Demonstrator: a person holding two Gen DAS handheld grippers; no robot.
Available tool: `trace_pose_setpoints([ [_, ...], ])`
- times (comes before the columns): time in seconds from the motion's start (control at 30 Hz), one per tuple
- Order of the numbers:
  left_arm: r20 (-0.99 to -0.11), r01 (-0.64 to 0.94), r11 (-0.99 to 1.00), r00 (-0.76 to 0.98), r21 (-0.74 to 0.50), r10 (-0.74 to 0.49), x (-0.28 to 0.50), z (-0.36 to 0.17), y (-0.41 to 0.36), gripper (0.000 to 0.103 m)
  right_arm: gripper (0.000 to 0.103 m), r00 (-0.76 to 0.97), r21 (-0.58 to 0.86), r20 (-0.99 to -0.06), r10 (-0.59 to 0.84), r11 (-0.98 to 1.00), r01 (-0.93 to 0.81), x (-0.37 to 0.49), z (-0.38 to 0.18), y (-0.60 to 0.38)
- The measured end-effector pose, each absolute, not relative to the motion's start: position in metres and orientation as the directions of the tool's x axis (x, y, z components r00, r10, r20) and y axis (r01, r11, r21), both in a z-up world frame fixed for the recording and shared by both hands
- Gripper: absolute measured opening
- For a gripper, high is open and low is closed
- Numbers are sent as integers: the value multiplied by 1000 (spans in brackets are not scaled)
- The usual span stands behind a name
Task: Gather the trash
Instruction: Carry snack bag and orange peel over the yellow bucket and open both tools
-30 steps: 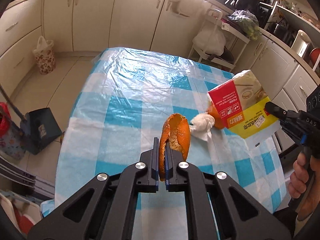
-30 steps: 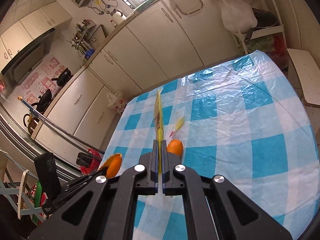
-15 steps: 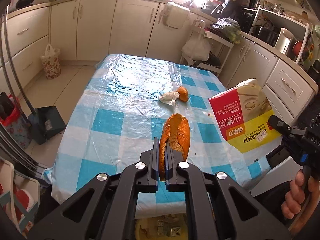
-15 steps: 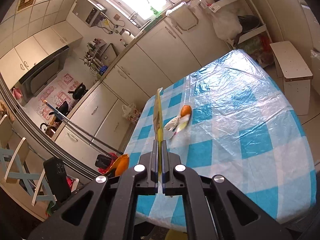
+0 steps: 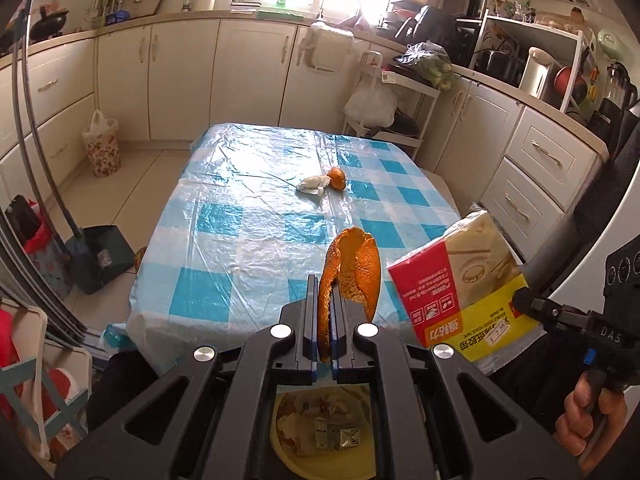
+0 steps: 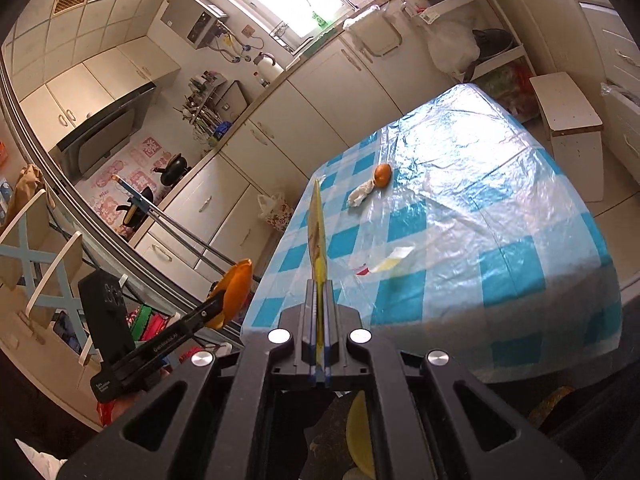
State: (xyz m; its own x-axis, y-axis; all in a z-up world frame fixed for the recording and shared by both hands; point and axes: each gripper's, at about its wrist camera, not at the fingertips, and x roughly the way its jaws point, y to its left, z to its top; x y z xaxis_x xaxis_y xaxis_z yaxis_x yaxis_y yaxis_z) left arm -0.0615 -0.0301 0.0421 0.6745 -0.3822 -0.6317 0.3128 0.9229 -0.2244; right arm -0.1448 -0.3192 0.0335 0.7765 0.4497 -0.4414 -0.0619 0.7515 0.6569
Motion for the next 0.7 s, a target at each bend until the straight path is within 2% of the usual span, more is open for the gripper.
trace_pose_setpoints([
  [0.27,-676,319,923,635,-213,-375,-93,16,-26,5,3,679,593,-569,464,804,-52,-163,9,-283],
  [0.7,-784,316,930,521,-189,-337,-103,-35,-35,5,3,487,435,-784,385,900,-11,-153,-36,-244],
])
